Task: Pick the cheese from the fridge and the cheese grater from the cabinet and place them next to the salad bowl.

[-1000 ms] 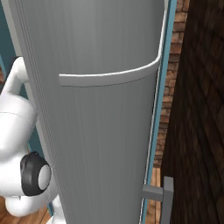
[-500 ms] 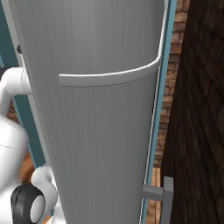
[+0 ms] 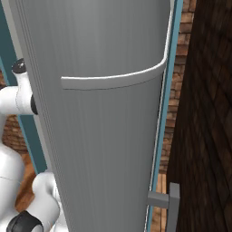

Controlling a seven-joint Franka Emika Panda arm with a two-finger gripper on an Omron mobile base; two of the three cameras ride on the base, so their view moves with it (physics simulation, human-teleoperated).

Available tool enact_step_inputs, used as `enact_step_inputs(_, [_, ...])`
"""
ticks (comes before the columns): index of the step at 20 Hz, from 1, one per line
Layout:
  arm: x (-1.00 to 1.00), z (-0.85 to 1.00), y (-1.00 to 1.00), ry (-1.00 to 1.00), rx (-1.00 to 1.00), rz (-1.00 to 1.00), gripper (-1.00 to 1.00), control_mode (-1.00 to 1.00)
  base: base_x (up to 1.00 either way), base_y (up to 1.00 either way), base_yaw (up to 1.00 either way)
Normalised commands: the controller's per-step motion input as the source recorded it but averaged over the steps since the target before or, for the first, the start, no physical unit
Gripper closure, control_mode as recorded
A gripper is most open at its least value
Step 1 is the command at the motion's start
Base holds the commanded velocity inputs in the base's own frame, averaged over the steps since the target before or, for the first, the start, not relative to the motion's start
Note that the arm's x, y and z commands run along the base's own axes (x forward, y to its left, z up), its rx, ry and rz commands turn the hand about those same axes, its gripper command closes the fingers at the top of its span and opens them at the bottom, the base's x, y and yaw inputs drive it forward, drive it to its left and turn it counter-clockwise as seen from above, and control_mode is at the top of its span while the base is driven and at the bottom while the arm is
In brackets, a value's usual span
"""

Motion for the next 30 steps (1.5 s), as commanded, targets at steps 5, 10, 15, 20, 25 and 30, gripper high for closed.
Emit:
enact_step_inputs(5, [-0.1, -0.15, 0.01, 0.01, 0.0, 0.0, 1.0, -1.0, 0.0, 0.0, 0.0])
enact_step_inputs(10, [0.0, 0.0, 0.0, 0.0, 0.0, 0.0, 1.0, -1.0, 0.0, 0.0, 0.0])
enact_step_inputs(15, [0.0, 0.0, 0.0, 0.0, 0.0, 0.0, 1.0, 1.0, -0.02, 0.0, 0.0])
enact_step_inputs(20, [0.0, 0.0, 0.0, 0.0, 0.0, 0.0, 1.0, 1.0, -0.41, 0.02, 0.0])
enact_step_inputs(25, [0.0, 0.0, 0.0, 0.0, 0.0, 0.0, 1.0, 1.0, -0.55, 0.04, 0.0])
enact_step_inputs(30, [0.0, 0.0, 0.0, 0.0, 0.0, 0.0, 1.0, 1.0, -0.17, 0.46, 0.12])
